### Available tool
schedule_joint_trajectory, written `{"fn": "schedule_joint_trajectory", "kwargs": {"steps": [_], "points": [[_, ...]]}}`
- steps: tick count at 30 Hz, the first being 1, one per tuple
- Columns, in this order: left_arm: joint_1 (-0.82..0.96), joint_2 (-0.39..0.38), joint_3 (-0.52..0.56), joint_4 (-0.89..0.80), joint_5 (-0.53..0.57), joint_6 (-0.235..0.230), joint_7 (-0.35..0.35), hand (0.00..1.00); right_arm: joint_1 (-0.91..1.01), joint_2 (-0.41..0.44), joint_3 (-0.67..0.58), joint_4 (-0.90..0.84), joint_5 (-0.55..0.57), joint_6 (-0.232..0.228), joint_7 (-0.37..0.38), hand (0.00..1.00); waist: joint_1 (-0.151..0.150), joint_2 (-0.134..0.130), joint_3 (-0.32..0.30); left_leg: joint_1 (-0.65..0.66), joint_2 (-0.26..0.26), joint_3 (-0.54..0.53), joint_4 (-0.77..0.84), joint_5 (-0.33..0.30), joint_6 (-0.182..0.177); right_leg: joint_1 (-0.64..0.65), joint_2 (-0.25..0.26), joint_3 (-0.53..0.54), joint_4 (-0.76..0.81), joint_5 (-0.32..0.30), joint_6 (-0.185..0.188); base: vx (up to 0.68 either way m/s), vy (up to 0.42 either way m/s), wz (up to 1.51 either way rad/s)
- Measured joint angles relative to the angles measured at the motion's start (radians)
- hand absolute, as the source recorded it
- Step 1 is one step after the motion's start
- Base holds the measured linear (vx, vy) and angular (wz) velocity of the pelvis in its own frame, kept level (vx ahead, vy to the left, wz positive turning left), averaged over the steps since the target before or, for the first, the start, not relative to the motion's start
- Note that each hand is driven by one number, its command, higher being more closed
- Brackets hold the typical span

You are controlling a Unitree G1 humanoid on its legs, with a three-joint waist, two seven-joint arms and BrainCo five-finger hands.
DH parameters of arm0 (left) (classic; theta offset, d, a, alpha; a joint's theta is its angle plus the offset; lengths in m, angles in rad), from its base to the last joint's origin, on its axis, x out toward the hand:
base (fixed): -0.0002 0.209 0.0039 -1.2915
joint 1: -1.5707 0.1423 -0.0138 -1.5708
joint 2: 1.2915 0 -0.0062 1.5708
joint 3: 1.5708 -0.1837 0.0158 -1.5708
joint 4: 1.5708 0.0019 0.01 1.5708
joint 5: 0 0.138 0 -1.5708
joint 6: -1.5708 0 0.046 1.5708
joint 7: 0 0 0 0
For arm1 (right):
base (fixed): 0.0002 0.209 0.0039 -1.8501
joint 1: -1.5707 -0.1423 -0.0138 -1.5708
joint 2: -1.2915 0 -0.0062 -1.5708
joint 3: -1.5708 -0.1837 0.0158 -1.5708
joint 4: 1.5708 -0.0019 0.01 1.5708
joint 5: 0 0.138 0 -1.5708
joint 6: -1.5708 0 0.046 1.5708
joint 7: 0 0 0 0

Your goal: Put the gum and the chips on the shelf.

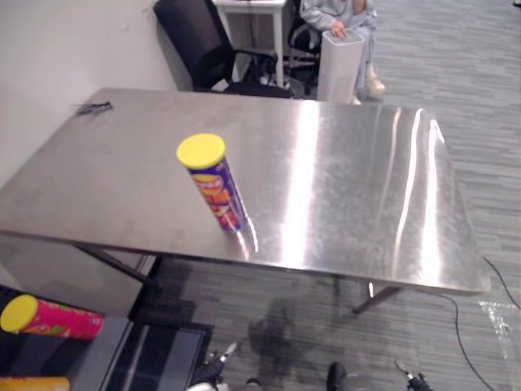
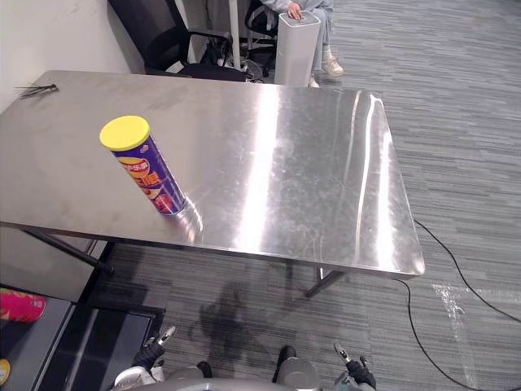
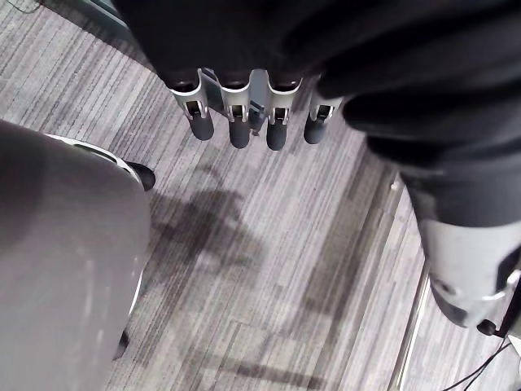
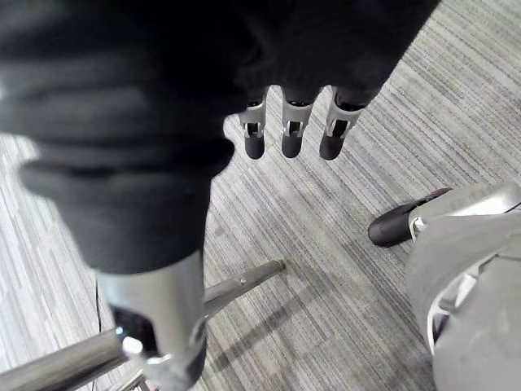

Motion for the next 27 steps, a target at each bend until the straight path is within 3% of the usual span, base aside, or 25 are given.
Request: {"fn": "schedule_joint_trajectory", "kwargs": {"steps": [5,7,11,15,19,22,25,27], "points": [[0.003,-0.001,0.007,0.0,0.001,0.0,0.003,0.0,0.0,0.012,-0.066,0.03,0.008,0.003,-0.001,0.0,0.002,-0.004,-0.009,0.009,-0.016,0.008,-0.052,0.038,0.007,0.011,-0.004,-0.005,-0.05,0.034,0.002,-0.01,0.023,0.06],[0.008,0.0,0.011,0.0,0.001,0.002,0.004,0.0,-0.001,0.011,-0.146,0.041,0.019,0.005,-0.005,0.0,0.002,-0.001,-0.012,0.024,-0.016,0.029,-0.081,0.048,0.01,0.015,0.003,0.005,-0.073,0.051,0.0,-0.04,0.018,-0.17],[0.022,-0.001,0.047,0.001,0.004,0.013,0.002,0.0,0.0,-0.01,-0.439,0.075,0.086,0.01,-0.036,0.0,-0.002,0.003,-0.028,0.037,-0.017,0.055,-0.12,0.058,0.017,0.026,0.013,0.015,-0.126,0.08,0.003,-0.05,0.011,-0.12],[0.028,0.0,0.095,0.001,0.01,0.018,0.0,0.0,-0.018,-0.141,-0.824,0.112,0.183,0.013,-0.077,0.0,-0.012,0.003,-0.058,0.036,-0.03,0.065,-0.139,0.063,0.022,0.024,0.012,0.028,-0.151,0.093,0.012,0.0,0.018,-0.04],[0.054,0.0,0.124,0.001,0.016,0.019,0.0,0.0,-0.086,-0.293,-1.012,0.091,0.254,0.002,-0.119,0.0,-0.035,0.002,-0.095,0.036,-0.036,0.092,-0.152,0.064,0.023,0.003,0.018,0.057,-0.149,0.1,0.01,0.03,0.02,-0.18],[0.053,0.0,0.123,0.001,0.016,0.019,0.002,0.0,-0.163,-0.371,-0.988,-0.023,0.279,-0.015,-0.186,0.0,-0.058,0.003,-0.108,0.038,-0.037,0.103,-0.154,0.063,0.023,-0.005,0.019,0.068,-0.145,0.104,0.009,0.03,0.016,-0.13],[0.052,0.0,0.114,0.001,0.017,0.018,0.002,0.0,-0.21,-0.417,-0.837,-0.239,0.259,-0.041,-0.237,0.0,-0.058,0.004,-0.111,0.046,-0.037,0.117,-0.154,0.06,0.027,-0.011,0.021,0.087,-0.136,0.104,0.008,0.01,0.007,-0.16],[0.059,0.001,0.102,0.001,0.018,0.019,0.002,0.0,-0.223,-0.441,-0.725,-0.395,0.176,-0.057,-0.279,0.0,-0.058,0.003,-0.113,0.05,-0.037,0.124,-0.153,0.055,0.03,-0.011,0.021,0.094,-0.135,0.104,0.008,0.0,0.007,-0.12]]}}
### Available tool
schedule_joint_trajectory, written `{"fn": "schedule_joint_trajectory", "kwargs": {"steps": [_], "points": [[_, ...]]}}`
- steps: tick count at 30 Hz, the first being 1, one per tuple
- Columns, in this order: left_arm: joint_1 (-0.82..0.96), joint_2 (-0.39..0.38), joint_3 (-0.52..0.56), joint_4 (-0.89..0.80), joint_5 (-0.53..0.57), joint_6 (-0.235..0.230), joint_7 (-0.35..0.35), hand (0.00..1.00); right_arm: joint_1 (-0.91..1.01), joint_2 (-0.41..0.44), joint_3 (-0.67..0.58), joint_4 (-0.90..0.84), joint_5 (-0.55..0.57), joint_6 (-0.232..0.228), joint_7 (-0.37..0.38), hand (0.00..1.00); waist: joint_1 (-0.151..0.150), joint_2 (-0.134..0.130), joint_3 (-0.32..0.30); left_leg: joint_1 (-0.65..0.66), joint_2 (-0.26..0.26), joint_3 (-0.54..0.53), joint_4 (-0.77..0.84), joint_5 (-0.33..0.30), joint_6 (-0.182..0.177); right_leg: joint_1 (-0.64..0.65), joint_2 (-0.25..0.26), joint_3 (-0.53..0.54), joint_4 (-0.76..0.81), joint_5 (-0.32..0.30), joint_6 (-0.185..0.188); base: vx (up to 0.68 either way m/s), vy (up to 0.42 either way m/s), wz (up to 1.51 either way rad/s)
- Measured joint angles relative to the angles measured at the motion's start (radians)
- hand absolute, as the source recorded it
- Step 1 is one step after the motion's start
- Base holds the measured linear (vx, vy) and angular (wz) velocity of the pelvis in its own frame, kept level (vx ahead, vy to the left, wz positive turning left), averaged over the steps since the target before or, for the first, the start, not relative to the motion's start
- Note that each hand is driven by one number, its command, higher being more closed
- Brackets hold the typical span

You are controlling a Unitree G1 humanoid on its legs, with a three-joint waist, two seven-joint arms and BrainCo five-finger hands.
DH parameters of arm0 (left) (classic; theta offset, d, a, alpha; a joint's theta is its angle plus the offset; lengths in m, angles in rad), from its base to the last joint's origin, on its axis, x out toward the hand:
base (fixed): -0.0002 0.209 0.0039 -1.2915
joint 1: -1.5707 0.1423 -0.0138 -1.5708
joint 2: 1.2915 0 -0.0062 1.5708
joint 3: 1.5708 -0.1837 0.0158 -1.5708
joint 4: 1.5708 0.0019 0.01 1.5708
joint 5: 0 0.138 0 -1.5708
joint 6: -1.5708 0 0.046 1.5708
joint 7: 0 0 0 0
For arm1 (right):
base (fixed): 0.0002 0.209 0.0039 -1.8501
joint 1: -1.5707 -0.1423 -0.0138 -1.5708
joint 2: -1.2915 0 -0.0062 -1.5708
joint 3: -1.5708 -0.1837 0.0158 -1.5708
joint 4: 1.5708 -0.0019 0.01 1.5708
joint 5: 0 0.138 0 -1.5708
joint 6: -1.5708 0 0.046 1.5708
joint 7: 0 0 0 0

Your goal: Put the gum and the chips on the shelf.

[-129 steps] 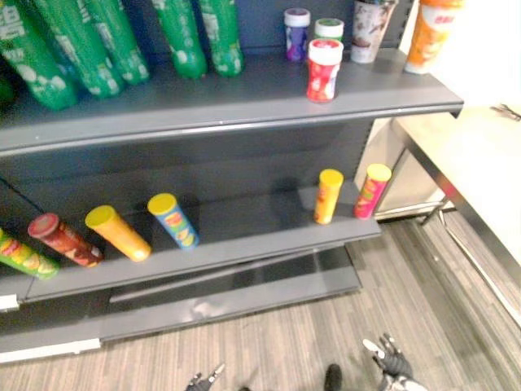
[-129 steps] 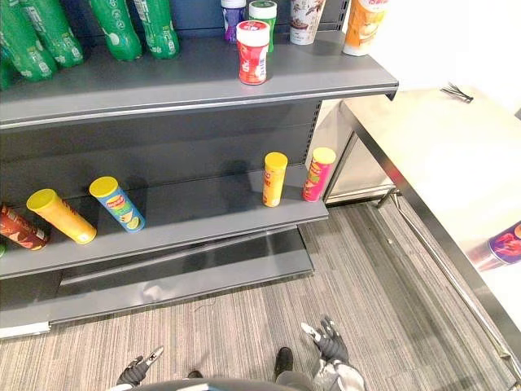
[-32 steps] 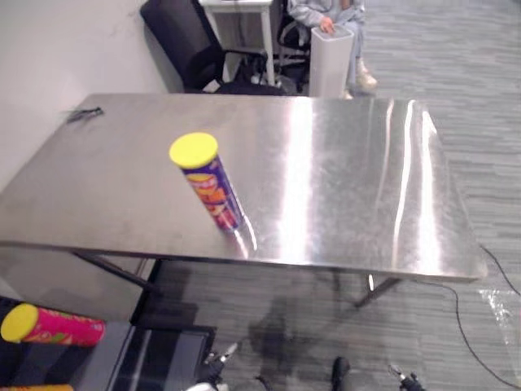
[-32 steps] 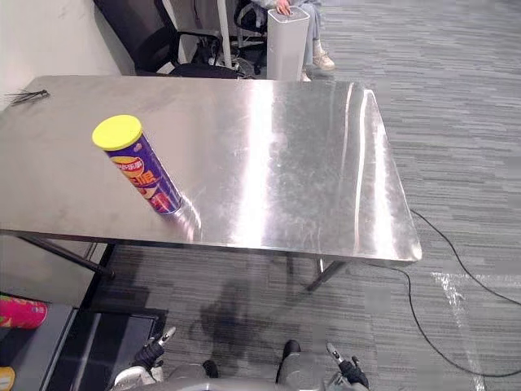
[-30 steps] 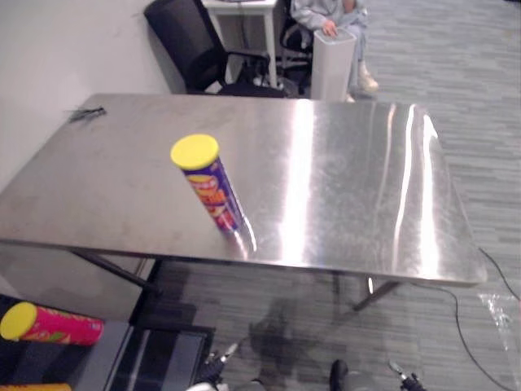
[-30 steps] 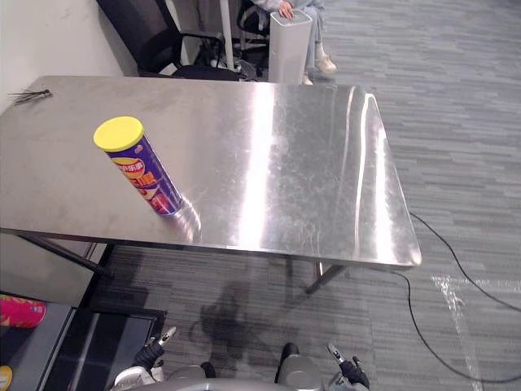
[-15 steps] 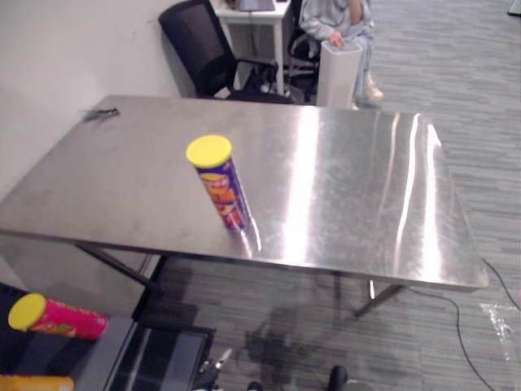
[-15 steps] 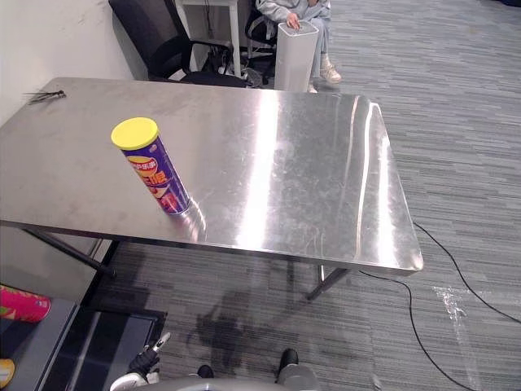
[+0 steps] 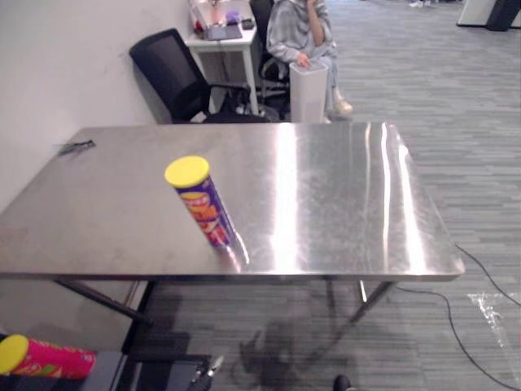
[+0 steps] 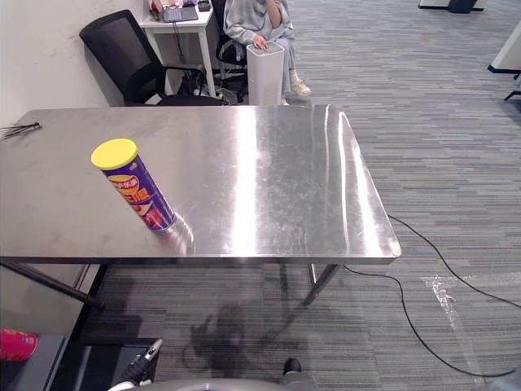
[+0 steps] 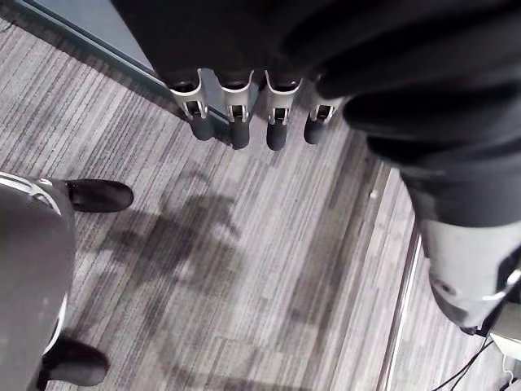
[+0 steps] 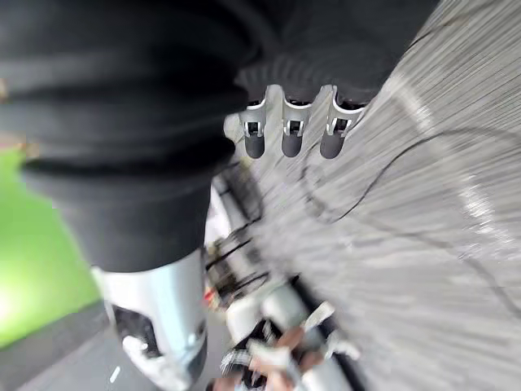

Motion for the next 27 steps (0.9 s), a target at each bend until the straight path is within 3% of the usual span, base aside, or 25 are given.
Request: {"fn": "schedule_joint_trajectory", "kwargs": {"steps": [4,9,11,15,20,27], "points": [[0.017,-0.001,-0.07,0.0,0.027,0.001,-0.003,0.0,-0.004,-0.013,0.293,-0.346,-0.186,-0.039,-0.034,0.0,0.003,-0.001,-0.018,0.001,-0.001,0.008,0.003,-0.003,-0.001,-0.007,-0.003,0.01,0.003,0.0,0.0,0.01,0.009,-0.08],[0.016,-0.002,-0.11,-0.013,0.07,0.002,-0.014,0.0,-0.018,0.054,0.601,-0.652,-0.3,-0.057,0.049,0.0,0.011,-0.001,-0.019,-0.014,-0.001,-0.008,0.006,-0.002,-0.001,-0.015,-0.008,-0.002,0.004,0.001,0.001,0.01,0.001,0.05],[0.014,-0.002,-0.116,-0.02,0.07,0.002,-0.02,0.0,-0.017,0.074,0.721,-0.715,-0.299,-0.057,0.098,0.0,0.024,0.001,-0.019,-0.017,0.001,-0.013,0.006,-0.002,0.0,-0.015,-0.01,-0.005,0.003,0.001,0.001,0.04,-0.002,0.1],[0.009,0.001,-0.139,-0.041,0.07,0.002,-0.024,0.0,-0.012,0.091,0.958,-0.788,-0.193,-0.057,0.247,0.0,0.055,-0.001,-0.024,-0.015,0.0,-0.021,0.009,-0.002,-0.001,-0.01,-0.014,-0.02,0.003,0.001,0.001,0.04,0.005,0.11],[0.005,0.01,-0.145,-0.053,0.07,0.002,-0.04,0.0,-0.01,0.091,1.253,-0.798,-0.091,-0.017,0.398,0.0,0.08,-0.029,-0.023,-0.015,-0.009,-0.05,0.018,-0.002,-0.001,0.021,-0.025,-0.053,-0.012,0.002,0.003,0.01,0.015,0.19],[0.001,0.016,-0.146,-0.06,0.07,0.009,-0.041,0.0,-0.073,0.114,1.429,-0.789,-0.093,0.02,0.431,0.0,0.091,-0.04,-0.018,-0.032,-0.014,-0.085,0.021,0.005,0.004,0.03,-0.034,-0.087,-0.015,0.004,0.006,-0.02,0.011,0.14]]}}
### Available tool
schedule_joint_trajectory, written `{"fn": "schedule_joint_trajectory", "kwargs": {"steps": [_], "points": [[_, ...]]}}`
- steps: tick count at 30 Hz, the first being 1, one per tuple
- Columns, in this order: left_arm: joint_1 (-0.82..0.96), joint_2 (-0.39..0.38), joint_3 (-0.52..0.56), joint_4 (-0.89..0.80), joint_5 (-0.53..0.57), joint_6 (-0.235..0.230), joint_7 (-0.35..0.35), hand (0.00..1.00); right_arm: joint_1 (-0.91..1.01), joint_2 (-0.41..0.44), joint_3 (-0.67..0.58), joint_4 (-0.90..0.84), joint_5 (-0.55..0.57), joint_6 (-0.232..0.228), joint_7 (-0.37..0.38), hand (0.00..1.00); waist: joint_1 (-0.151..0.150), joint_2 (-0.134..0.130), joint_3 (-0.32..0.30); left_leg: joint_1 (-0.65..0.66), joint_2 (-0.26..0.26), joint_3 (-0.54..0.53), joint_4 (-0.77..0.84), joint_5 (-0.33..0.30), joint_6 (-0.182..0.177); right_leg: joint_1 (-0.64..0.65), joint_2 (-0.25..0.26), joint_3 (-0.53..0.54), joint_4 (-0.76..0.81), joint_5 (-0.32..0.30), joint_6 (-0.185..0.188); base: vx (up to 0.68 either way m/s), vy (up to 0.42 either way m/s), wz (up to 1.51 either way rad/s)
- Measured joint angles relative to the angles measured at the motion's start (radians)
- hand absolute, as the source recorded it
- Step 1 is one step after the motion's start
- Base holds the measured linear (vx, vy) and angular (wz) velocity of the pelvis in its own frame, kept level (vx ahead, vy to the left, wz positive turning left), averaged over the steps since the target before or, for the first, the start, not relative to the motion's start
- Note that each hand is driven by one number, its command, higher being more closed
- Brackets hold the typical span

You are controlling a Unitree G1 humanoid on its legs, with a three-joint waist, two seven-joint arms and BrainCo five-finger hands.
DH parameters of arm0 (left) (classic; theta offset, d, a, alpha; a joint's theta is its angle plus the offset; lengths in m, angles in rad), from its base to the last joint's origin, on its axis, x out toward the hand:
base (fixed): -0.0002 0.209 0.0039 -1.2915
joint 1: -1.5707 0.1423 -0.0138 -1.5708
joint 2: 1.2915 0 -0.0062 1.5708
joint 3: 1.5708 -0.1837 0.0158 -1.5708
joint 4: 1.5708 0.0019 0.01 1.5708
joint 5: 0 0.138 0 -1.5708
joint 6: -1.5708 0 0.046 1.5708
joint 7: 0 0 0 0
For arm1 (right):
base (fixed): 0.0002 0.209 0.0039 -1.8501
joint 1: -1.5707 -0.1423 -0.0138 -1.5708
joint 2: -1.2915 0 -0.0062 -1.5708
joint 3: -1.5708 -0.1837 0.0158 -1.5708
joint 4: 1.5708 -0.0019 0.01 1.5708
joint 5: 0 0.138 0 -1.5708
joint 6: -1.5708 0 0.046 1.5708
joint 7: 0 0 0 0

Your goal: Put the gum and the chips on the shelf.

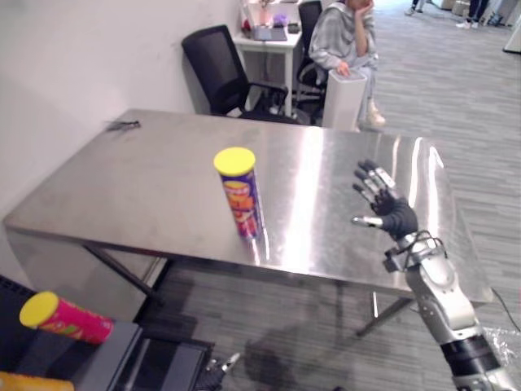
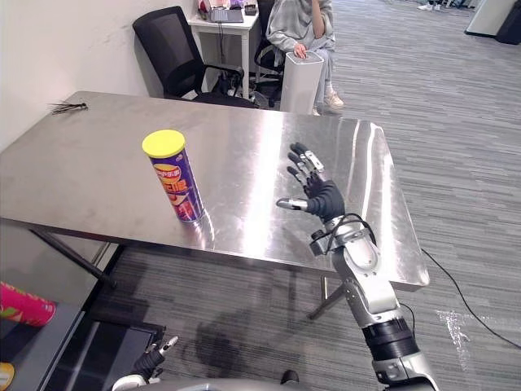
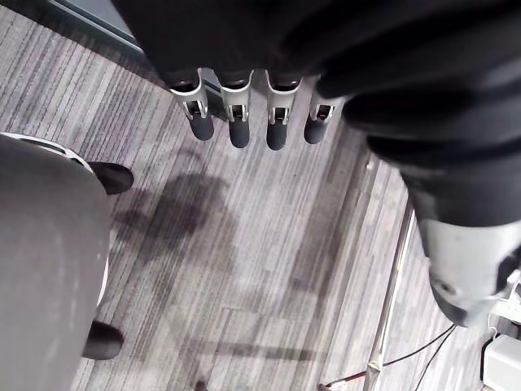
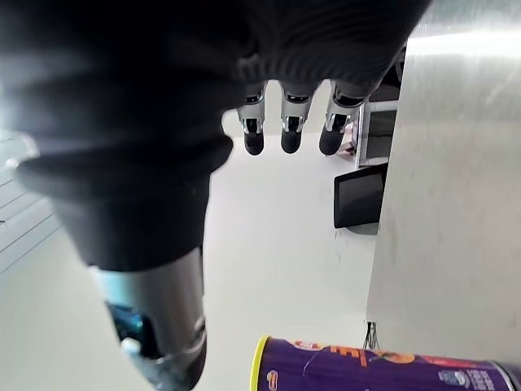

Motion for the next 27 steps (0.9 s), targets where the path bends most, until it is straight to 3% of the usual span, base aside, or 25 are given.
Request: {"fn": "schedule_joint_trajectory", "kwargs": {"steps": [7,27], "points": [[-0.009,0.002,0.001,-0.003,-0.002,0.009,0.006,0.0,-0.06,0.021,0.055,0.045,0.0,0.006,-0.003,0.0,0.022,-0.005,0.003,-0.001,-0.001,-0.028,-0.009,0.011,-0.001,0.017,0.001,-0.028,-0.009,0.0,0.0,0.0,0.001,0.12],[-0.008,0.014,0.003,-0.042,-0.012,0.011,0.019,0.0,-0.269,0.06,0.205,0.191,0.002,0.044,-0.02,0.0,0.036,-0.032,0.034,-0.015,-0.006,-0.072,-0.034,0.032,-0.002,0.027,-0.001,-0.077,-0.021,0.0,0.0,0.0,0.003,0.07]]}}
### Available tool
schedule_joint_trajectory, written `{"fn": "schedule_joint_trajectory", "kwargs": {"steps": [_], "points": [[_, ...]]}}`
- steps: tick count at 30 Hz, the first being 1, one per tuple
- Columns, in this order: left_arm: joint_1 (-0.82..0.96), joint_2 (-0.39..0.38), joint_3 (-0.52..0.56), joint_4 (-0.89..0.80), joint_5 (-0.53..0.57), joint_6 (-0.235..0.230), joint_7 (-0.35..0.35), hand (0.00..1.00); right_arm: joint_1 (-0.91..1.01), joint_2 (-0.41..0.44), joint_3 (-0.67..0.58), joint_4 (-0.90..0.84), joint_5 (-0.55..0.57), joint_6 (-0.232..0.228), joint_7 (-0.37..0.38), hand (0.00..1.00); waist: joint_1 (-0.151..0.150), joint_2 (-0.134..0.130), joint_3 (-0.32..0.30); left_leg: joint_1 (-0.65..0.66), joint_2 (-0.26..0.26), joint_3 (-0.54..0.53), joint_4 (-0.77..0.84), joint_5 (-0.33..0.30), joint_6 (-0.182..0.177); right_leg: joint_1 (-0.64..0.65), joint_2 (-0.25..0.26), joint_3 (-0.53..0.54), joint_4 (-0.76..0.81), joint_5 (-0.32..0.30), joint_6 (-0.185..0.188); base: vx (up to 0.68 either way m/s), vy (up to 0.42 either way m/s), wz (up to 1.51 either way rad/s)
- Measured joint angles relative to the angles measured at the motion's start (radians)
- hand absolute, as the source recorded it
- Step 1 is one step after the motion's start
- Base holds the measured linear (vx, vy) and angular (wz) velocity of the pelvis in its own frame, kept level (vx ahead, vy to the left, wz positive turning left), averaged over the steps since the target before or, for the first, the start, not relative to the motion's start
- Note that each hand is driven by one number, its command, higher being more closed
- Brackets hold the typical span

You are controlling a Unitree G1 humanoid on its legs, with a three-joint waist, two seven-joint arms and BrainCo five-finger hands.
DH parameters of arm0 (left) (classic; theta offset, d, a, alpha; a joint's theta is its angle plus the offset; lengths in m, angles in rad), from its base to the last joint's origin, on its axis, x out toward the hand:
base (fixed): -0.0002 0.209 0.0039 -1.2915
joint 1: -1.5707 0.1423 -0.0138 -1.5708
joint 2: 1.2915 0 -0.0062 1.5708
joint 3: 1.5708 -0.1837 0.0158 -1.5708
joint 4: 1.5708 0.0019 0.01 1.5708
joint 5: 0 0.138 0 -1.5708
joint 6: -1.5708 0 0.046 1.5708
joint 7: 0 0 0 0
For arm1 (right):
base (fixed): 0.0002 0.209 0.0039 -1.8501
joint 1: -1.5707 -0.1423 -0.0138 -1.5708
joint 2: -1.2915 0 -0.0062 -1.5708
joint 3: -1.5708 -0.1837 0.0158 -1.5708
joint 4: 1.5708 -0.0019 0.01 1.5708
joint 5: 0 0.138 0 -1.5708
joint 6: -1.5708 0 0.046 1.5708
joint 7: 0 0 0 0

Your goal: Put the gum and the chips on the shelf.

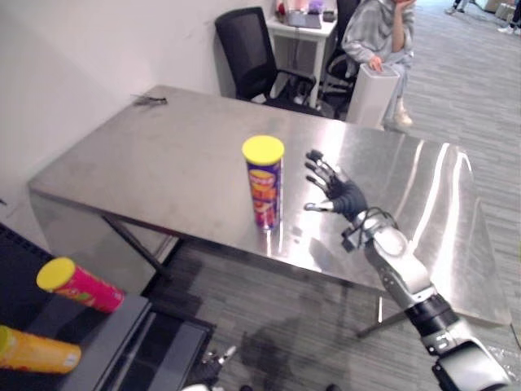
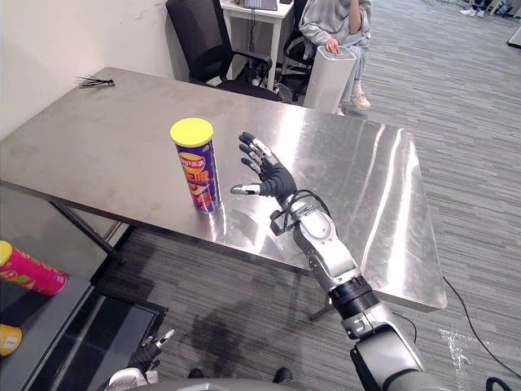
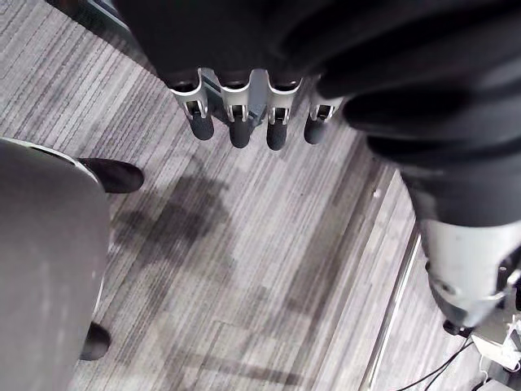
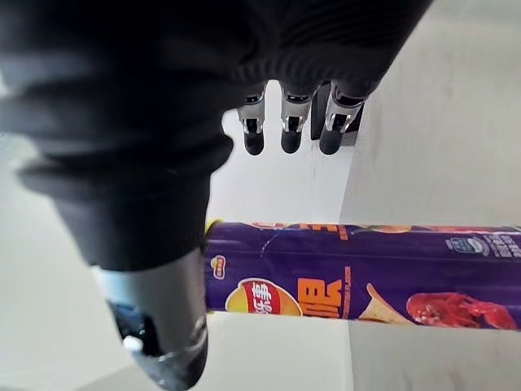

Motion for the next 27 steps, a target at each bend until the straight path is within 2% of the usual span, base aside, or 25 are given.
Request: {"fn": "schedule_joint_trajectory", "kwargs": {"steps": [3,13,23,24,27], "points": [[0.0,-0.001,0.0,-0.019,-0.001,0.0,0.001,0.0,-0.034,0.0,0.007,0.038,0.005,0.001,0.0,0.0,0.015,-0.003,0.011,-0.003,-0.005,-0.008,0.0,0.002,-0.001,0.001,0.0,-0.007,0.0,0.0,0.0,0.01,0.011,0.06],[0.0,0.0,0.005,-0.04,-0.037,-0.001,0.003,0.0,-0.099,0.021,0.007,0.145,0.004,0.006,-0.009,0.0,0.037,-0.015,0.031,-0.021,-0.007,-0.052,-0.002,0.019,-0.004,0.003,-0.008,-0.048,0.0,0.0,0.0,0.0,0.006,0.14],[0.0,0.005,0.007,-0.06,-0.041,-0.001,0.012,0.0,-0.171,0.065,0.007,0.233,-0.004,0.023,-0.026,0.0,0.049,-0.03,0.045,-0.038,-0.014,-0.092,-0.024,0.047,-0.001,0.0,-0.018,-0.088,0.002,0.0,0.0,-0.01,0.003,0.13],[0.0,0.006,0.007,-0.061,-0.041,-0.001,0.013,0.0,-0.176,0.069,0.007,0.233,-0.004,0.023,-0.027,1.0,0.049,-0.031,0.047,-0.038,-0.015,-0.092,-0.024,0.047,-0.001,0.0,-0.018,-0.089,0.002,0.0,0.0,0.0,0.0,0.0],[0.0,0.006,0.007,-0.066,-0.041,-0.001,0.019,0.0,-0.19,0.071,0.007,0.234,-0.005,0.024,-0.031,1.0,0.051,-0.03,0.052,-0.039,-0.015,-0.093,-0.024,0.047,-0.001,0.0,-0.018,-0.09,0.002,0.0,0.001,0.0,0.0,0.0]]}}
